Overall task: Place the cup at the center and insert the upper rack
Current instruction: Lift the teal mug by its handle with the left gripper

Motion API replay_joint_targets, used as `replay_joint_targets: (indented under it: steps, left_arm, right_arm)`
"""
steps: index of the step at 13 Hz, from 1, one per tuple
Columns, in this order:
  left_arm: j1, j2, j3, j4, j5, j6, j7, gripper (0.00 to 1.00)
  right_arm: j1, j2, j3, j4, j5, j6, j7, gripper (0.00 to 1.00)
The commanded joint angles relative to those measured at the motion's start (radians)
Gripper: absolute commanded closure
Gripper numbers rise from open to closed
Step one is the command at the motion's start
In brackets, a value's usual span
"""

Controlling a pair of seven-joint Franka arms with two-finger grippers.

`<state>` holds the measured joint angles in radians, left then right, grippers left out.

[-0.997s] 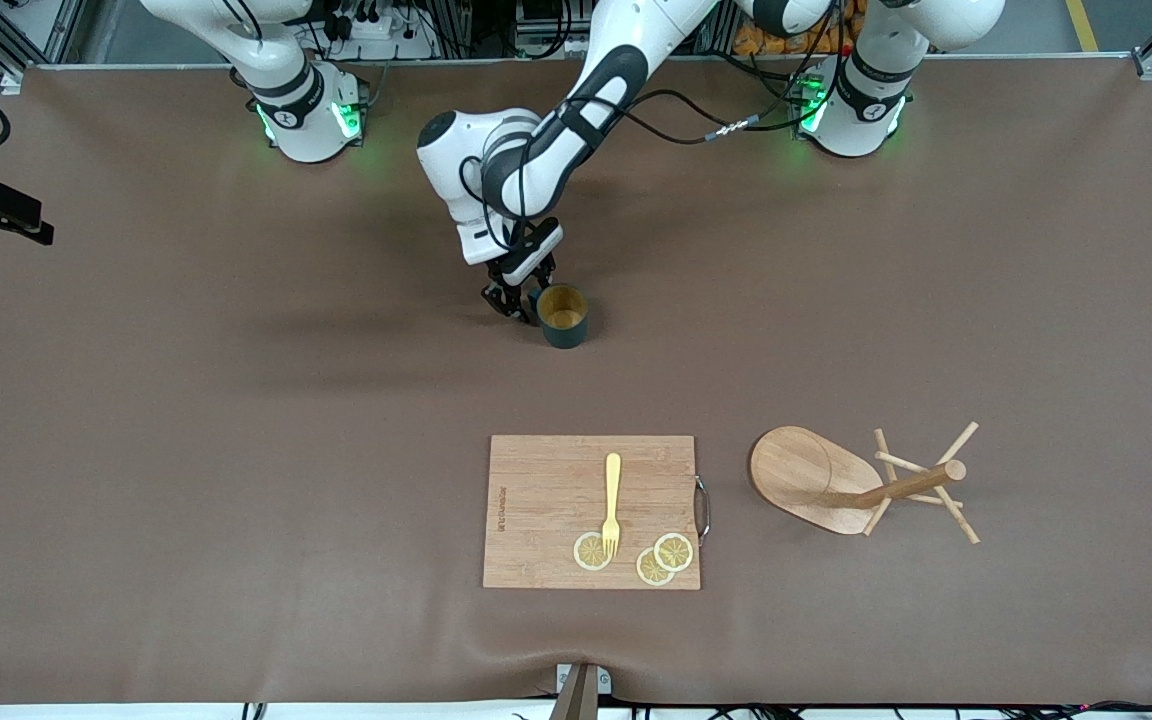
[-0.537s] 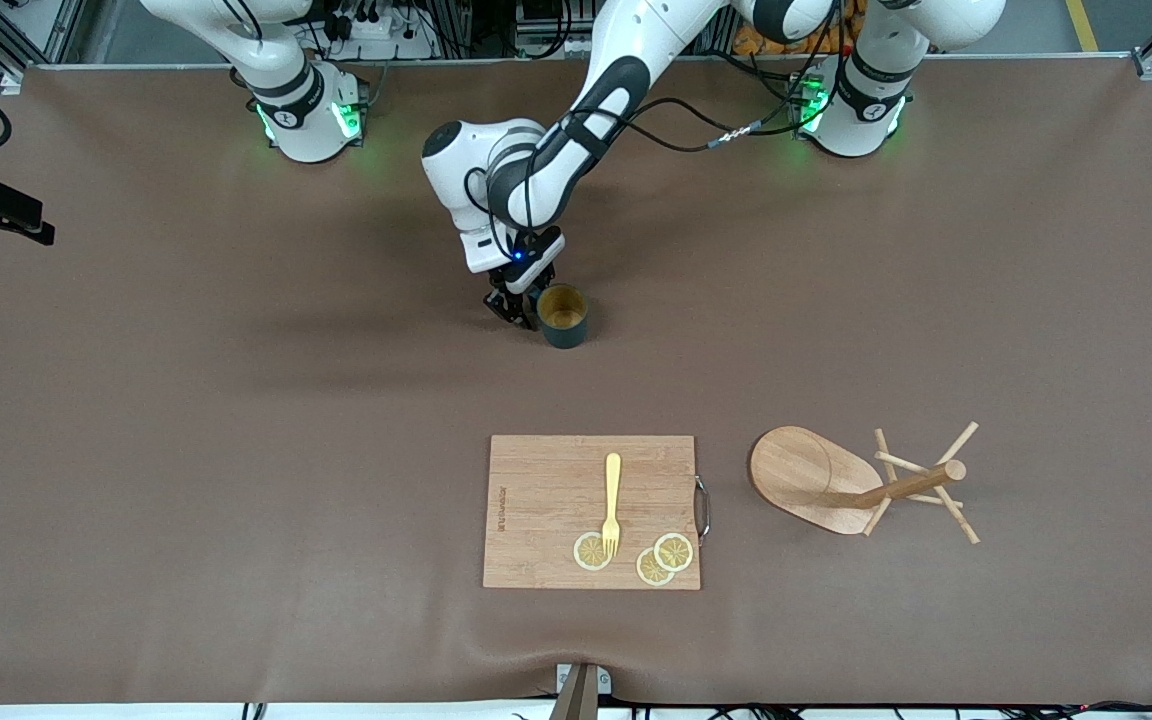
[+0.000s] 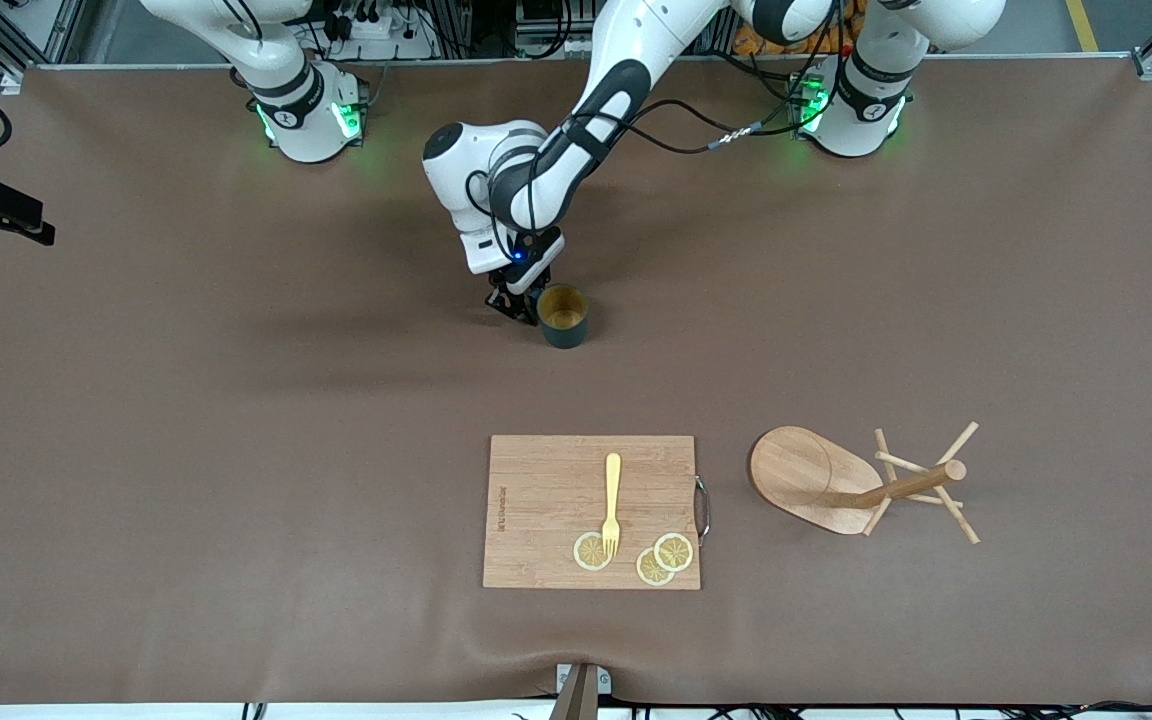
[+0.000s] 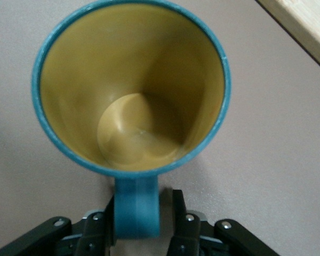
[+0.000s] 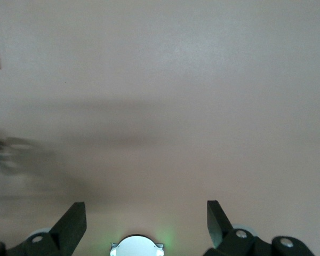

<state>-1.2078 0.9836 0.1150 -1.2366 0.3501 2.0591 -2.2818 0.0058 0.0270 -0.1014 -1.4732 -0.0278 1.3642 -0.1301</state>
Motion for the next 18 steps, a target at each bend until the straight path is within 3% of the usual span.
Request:
replay_joint_targets:
  steps: [1,6,7,9,15,18]
  left_arm:
    - [0.004,0.012,0.005,0.019,-0.022,0.007,-0.004,0.57]
    - [0.004,0.006,0.005,0.019,-0.022,-0.001,-0.004,0.63]
    - [0.004,0.006,0.005,0.019,-0.023,-0.001,-0.004,0.69]
    - [0.004,0.007,0.005,0.019,-0.022,-0.001,-0.004,0.98]
    - [0.008,-0.042,0.002,0.019,-0.023,-0.007,0.008,1.0]
    - [0.04,-0.135,0.0,0.019,-0.08,-0.01,0.036,1.0]
  right_arm:
    - [-0.009,-0.024,0.014,-0.018,-0.003,0.001,0.015,0.0]
    - [-0.009,-0.025,0.015,-0.018,-0.004,0.0,0.015,0.0]
    - [-0.009,-0.025,0.015,-0.018,-0.003,0.0,0.014,0.0]
    - [-0.009,-0.025,0.015,-0.018,-0.003,0.0,0.013,0.0]
    - [-0.007,-0.025,0.015,-0.018,-0.003,0.0,0.013,0.0]
    - [-0.007,-0.024,0.015,-0.018,-0.003,0.001,0.015,0.0]
